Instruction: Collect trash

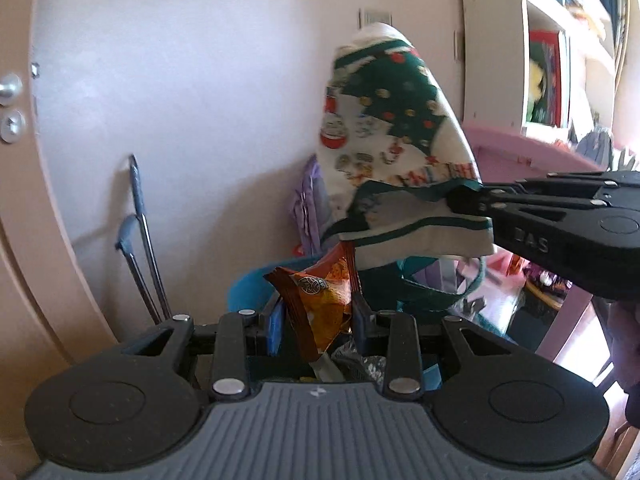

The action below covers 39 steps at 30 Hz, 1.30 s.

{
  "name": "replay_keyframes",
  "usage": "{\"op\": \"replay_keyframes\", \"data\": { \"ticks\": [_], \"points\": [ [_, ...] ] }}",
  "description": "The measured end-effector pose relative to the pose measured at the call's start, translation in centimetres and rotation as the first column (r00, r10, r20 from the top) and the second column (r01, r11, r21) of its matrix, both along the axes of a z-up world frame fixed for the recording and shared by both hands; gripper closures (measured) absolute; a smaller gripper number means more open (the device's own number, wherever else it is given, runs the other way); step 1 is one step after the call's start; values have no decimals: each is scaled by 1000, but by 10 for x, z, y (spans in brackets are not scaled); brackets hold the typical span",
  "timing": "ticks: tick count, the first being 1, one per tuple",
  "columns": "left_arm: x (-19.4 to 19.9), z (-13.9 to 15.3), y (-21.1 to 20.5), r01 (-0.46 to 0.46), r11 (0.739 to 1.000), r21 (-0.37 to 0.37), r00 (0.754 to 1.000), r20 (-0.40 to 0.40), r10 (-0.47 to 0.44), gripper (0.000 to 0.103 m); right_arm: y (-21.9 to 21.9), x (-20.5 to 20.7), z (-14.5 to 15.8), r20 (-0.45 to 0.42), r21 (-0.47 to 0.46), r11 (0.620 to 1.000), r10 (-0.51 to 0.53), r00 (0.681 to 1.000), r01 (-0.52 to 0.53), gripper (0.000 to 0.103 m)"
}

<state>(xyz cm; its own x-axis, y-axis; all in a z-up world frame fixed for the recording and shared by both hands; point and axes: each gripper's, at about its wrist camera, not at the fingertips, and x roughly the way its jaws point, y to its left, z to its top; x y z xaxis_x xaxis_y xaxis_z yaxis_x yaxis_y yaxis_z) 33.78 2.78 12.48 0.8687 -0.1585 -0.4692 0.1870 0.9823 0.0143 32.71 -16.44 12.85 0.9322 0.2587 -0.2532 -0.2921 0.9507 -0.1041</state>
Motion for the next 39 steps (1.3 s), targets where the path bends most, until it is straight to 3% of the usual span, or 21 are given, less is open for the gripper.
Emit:
{"op": "replay_keyframes", "data": {
  "ticks": [5, 13, 24, 27, 31, 37, 39],
  "points": [
    [34, -30, -10, -11, 1000, 7, 996, -88, 12, 70, 8, 29, -29, -90, -3, 1000, -1, 996, 0, 99],
    [75, -61, -12, -23, 1000, 1, 976, -216, 23, 70, 17, 49, -72, -236, -88, 995, 26, 971, -48, 97],
    [98, -88, -13, -4, 1000, -10, 928, -373, 0, 69, 16, 56, -87, -350, -101, 992, 40, 936, -80, 87],
    [95, -91, -15, -8, 1000, 13, 926, -377, 12, 61, 14, 52, -87, -351, -105, 991, 45, 935, -87, 87],
    [84, -87, -14, -8, 1000, 11, 933, -359, 11, 41, 9, 42, -86, -347, -104, 991, 41, 937, -82, 80],
    [59, -68, -15, -23, 999, 24, 953, -302, 30, 39, -4, 24, -74, -328, -70, 995, 39, 944, -66, 74],
    [47, -58, -15, -28, 999, 25, 962, -272, 34, 31, -8, 16, -68, -321, -55, 996, 42, 946, -63, 73]
  ]
}}
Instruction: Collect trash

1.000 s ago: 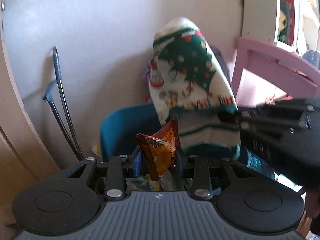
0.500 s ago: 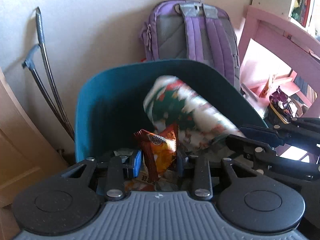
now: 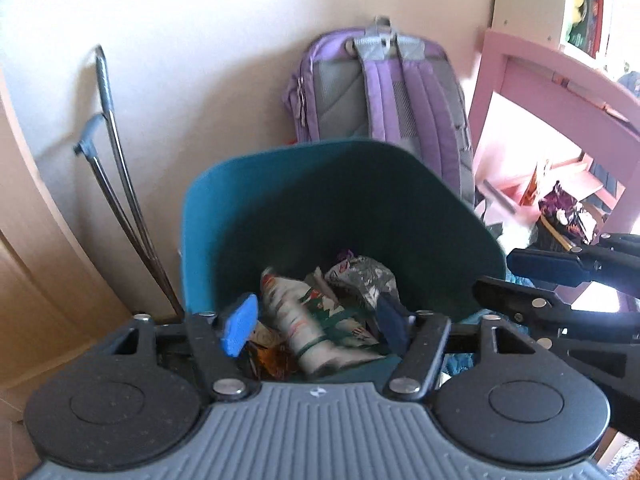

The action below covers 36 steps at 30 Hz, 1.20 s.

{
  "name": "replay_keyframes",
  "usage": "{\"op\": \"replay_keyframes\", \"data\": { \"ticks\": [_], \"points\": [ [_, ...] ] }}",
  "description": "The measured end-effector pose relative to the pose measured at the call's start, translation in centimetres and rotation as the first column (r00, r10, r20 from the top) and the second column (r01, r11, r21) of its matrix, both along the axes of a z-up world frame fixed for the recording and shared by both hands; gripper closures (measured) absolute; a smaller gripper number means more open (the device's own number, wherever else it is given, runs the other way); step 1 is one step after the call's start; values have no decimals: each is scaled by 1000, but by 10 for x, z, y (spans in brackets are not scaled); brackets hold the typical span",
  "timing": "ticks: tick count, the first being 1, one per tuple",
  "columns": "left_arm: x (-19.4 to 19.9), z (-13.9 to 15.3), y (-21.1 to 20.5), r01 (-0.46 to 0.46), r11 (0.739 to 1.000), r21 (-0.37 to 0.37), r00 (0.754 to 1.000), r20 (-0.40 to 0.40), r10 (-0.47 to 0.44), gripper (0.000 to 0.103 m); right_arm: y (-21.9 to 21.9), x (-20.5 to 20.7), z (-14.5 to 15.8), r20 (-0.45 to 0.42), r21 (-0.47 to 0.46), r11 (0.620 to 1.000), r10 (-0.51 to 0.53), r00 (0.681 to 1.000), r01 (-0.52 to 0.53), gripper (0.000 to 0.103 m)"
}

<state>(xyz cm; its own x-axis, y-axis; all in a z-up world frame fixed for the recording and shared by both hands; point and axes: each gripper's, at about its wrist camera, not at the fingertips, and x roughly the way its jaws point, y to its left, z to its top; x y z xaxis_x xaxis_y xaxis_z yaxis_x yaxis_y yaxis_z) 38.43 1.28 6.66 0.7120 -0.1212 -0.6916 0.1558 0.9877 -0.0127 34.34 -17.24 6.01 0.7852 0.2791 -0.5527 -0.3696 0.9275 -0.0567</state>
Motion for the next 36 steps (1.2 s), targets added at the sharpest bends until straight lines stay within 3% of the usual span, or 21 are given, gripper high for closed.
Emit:
{"op": "replay_keyframes", "data": {
  "ticks": [2, 9, 12, 21, 23, 25, 36],
  "points": [
    [-13, 10, -1, -5, 1000, 0, 999, 37, 5, 24, -4, -9, 6, 12, 10, 1000, -1, 1000, 1, 71],
    [-53, 39, 1, -18, 1000, -22, 993, 113, 20, 24, -15, -40, 28, 57, 44, 999, 1, 998, -3, 68],
    [-70, 50, 2, -19, 1000, -21, 990, 141, 22, 22, -19, -54, 36, 77, 63, 998, 4, 997, -9, 60],
    [-116, 75, 11, -65, 997, -46, 976, 205, 73, 21, -27, -100, 55, 134, 99, 994, 36, 990, -50, 51],
    [-126, 78, 14, -77, 996, -50, 971, 222, 86, 16, -28, -110, 58, 143, 105, 993, 45, 989, -60, 49],
    [-135, 79, 17, -80, 995, -64, 968, 233, 93, 0, -28, -119, 60, 152, 110, 992, 50, 987, -67, 44],
    [-173, 86, 18, -88, 993, -79, 964, 244, 105, 0, -23, -149, 70, 155, 100, 990, 79, 985, -95, 41]
  ]
}}
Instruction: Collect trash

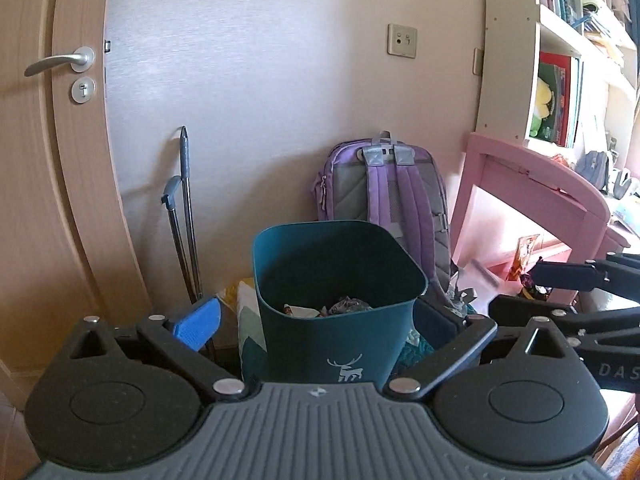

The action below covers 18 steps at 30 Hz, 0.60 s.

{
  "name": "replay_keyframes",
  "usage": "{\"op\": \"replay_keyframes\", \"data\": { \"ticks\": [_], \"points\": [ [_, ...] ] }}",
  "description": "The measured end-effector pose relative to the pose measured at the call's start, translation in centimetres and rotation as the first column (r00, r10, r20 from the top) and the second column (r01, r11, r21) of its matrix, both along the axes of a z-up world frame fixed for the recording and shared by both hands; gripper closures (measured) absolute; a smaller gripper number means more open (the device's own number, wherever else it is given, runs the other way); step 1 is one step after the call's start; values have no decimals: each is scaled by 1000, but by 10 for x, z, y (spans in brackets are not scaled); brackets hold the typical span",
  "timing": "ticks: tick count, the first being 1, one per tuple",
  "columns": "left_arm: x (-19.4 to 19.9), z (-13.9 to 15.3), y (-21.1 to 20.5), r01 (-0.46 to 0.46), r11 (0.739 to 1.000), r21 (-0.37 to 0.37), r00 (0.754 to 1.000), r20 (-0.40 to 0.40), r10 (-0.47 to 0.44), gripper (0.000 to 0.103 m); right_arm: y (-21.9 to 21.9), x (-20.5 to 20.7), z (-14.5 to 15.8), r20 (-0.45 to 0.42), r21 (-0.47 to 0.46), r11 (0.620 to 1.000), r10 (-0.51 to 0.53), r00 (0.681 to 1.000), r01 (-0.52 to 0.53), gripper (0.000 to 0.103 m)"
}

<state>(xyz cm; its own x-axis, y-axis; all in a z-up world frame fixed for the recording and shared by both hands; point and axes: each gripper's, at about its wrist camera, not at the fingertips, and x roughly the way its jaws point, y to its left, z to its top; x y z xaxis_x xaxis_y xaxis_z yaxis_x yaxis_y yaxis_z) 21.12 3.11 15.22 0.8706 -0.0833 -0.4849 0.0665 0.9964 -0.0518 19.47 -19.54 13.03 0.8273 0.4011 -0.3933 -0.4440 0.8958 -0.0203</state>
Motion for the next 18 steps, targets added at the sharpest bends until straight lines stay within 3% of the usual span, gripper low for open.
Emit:
{"op": "replay_keyframes", "data": {
  "ticks": [18],
  "points": [
    [-32, 21, -9, -35, 999, -16, 999, 22, 35, 0, -17, -30, 7, 42, 26, 1000, 16, 999, -17, 39]
  ]
}}
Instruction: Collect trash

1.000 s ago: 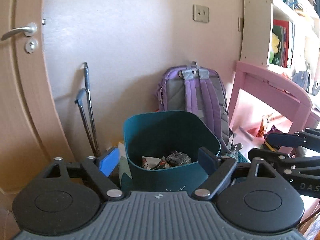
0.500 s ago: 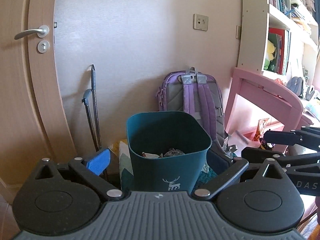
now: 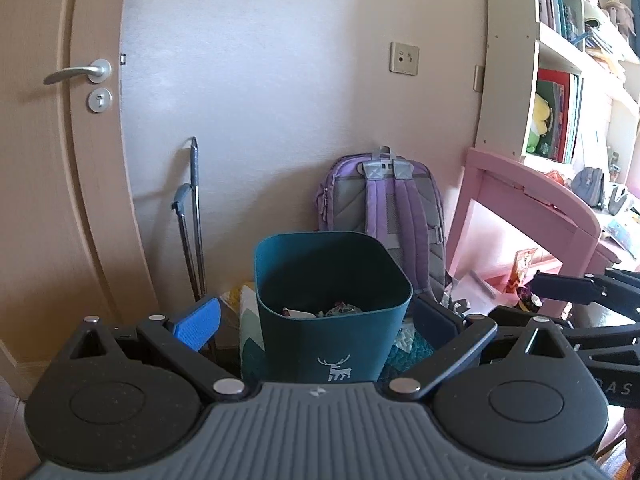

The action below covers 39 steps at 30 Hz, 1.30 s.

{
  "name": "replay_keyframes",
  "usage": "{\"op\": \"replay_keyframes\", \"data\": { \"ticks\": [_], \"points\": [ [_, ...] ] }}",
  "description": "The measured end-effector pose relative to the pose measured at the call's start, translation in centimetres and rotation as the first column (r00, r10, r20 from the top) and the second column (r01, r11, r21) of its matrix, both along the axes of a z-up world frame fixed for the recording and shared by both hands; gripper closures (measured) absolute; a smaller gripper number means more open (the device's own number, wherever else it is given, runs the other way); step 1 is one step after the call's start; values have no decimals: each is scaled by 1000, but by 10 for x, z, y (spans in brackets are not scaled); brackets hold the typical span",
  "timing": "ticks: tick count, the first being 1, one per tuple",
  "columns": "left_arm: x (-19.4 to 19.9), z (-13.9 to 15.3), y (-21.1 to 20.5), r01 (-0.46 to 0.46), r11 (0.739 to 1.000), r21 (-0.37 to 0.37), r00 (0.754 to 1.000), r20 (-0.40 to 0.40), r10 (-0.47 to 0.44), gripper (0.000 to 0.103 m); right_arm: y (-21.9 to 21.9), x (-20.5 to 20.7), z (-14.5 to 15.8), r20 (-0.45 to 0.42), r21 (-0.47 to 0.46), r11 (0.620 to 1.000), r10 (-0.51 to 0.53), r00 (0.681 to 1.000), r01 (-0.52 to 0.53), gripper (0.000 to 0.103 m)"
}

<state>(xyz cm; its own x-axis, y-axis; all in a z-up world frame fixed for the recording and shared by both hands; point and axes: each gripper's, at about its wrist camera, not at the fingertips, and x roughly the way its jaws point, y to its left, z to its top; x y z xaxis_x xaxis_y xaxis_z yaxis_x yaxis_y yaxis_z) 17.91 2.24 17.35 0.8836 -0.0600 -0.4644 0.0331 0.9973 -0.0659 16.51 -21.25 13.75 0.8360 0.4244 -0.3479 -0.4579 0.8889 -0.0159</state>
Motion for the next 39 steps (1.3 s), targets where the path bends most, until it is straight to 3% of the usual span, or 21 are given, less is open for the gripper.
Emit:
{"op": "replay_keyframes", "data": {
  "ticks": [5, 33, 39],
  "points": [
    [-5, 2, -4, 5, 1000, -7, 1000, -1, -5, 0, -7, -5, 2, 2, 1, 1000, -4, 1000, 4, 39],
    [-29, 6, -47, 27, 994, 110, 1000, 12, -29, 0, -37, -24, 10, 2, 84, 996, 19, 1000, -19, 38],
    [-34, 7, -44, 4, 995, 99, 1000, 24, -6, 0, -39, -29, 9, 4, 94, 995, 24, 1000, -24, 38]
  ]
}}
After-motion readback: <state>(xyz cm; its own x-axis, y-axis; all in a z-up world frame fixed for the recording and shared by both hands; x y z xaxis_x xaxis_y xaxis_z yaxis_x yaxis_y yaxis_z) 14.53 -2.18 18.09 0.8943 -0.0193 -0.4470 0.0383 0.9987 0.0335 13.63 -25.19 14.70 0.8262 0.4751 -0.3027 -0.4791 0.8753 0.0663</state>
